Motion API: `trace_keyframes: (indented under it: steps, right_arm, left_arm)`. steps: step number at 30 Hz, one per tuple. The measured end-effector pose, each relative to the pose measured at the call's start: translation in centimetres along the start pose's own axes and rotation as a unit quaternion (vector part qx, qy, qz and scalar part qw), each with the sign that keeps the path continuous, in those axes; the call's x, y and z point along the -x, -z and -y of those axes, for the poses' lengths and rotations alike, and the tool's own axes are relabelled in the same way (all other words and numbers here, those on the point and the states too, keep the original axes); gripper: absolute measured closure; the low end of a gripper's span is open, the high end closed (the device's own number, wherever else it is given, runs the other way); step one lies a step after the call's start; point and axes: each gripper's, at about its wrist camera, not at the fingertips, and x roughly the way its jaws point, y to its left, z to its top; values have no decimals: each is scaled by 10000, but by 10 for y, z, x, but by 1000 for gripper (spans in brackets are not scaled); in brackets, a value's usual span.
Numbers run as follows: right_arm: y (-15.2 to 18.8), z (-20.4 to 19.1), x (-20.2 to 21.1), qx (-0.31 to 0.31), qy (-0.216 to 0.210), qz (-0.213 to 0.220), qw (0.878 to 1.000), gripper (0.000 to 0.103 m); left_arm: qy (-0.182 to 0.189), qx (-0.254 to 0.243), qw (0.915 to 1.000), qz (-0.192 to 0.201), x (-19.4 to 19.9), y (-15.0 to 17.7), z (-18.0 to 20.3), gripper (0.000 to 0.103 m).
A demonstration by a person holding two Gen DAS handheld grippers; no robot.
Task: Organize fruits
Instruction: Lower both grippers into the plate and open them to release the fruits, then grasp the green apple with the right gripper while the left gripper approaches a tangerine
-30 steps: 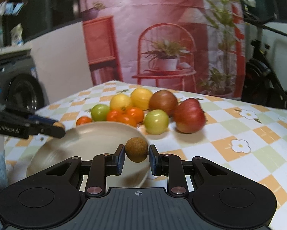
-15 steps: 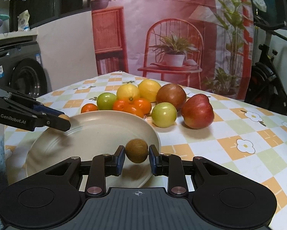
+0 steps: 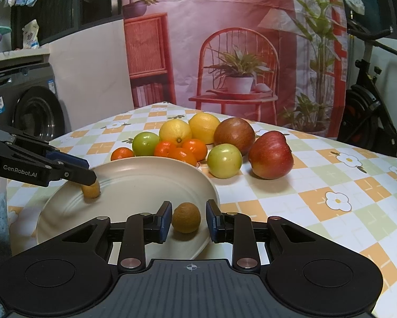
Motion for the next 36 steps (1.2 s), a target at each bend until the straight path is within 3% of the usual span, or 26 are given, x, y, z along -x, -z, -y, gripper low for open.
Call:
trace_keyframes:
  steps: [11,13,15,17,28,36]
  right_arm:
    - [0,7,4,-188,-60,81,9998,78]
    - [1,10,6,-267,2,109,9996,74]
    - [1,14,6,-399,25,106,9991,73]
    - [2,18,6,-517,49,115,9986,73]
    - [3,29,6,-805,134,183,9965,73]
    - [3,35,9,-975,213,251,9947,72]
  left_arm:
    - [-200,215,9994,195,4,-3,-7,72]
    - [-262,280,9990,232,5,-4,-9,72]
    - [-350,322,9985,263,6,-4,-11,69]
    - [-495,312,9979,278,6,-4,-11,59]
    - [-837,389,9939,601,13,-4,-17,55]
    - [-722,683,9933,582,15,-8,-30,55]
